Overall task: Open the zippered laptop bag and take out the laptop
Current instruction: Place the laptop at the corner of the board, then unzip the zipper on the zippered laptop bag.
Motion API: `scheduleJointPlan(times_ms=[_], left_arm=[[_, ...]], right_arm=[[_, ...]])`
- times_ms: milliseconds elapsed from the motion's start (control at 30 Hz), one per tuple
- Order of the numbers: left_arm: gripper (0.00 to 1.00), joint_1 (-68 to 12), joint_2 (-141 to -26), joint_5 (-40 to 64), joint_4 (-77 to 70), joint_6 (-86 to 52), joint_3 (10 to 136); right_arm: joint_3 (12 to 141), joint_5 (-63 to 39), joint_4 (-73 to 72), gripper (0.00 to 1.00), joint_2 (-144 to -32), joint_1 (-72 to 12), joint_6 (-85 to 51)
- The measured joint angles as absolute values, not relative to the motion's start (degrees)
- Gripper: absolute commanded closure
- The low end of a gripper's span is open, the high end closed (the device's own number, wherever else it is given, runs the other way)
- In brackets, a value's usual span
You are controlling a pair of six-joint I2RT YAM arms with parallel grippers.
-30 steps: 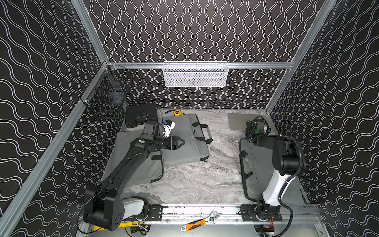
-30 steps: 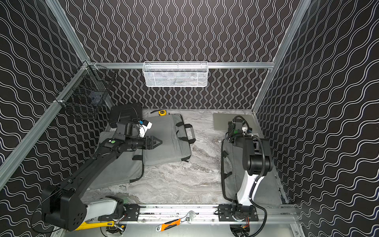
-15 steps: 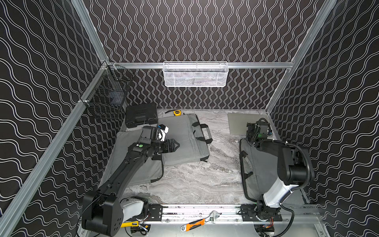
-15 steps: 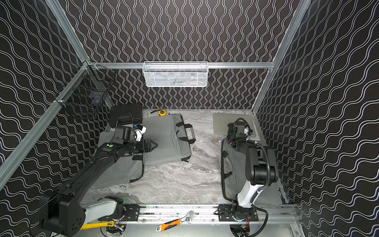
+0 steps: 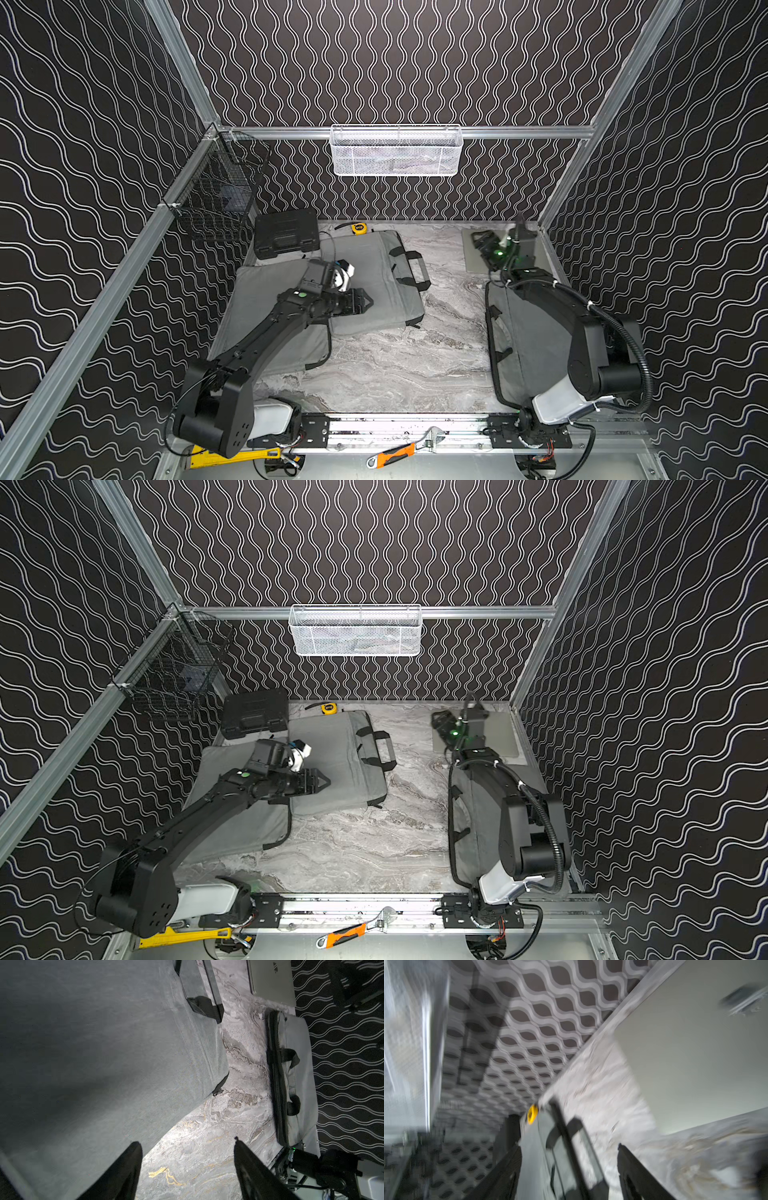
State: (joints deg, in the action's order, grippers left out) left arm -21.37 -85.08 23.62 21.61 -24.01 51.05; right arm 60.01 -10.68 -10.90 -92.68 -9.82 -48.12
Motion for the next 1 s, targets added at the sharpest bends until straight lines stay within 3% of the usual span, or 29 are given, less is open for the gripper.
scheduleJointPlan(times_ms=[233,400,533,667,1000], left_arm=[[0.26,-32.7,-88.6,13.6,25.7,-19.1,57.4],[0.26,-33.7,-88.7,9.6,26.6,-17.4,55.6],[0.33,-33.9,-92.2,10.1,26.6,-16.4,56.6],[0.33,-34.5,-93.7,12.5,25.3,-15.2,59.4],[0.38,-35.9,-88.2,8.7,25.3,-11.8,58.6]], right_arm=[[55.6,-16.9,-5.7,0.27,-95.0,-20.1,-39.2],[54.2,-18.2,-2.1,0.26,-96.6,-22.0,-35.0],[53.7,-20.1,-0.4,0.26,-99.9,-22.1,-34.9],[55.4,-21.6,1.3,0.26,-102.3,-23.0,-35.0],[59.9,-27.8,-3.4,0.27,-109.9,-24.8,-36.8]])
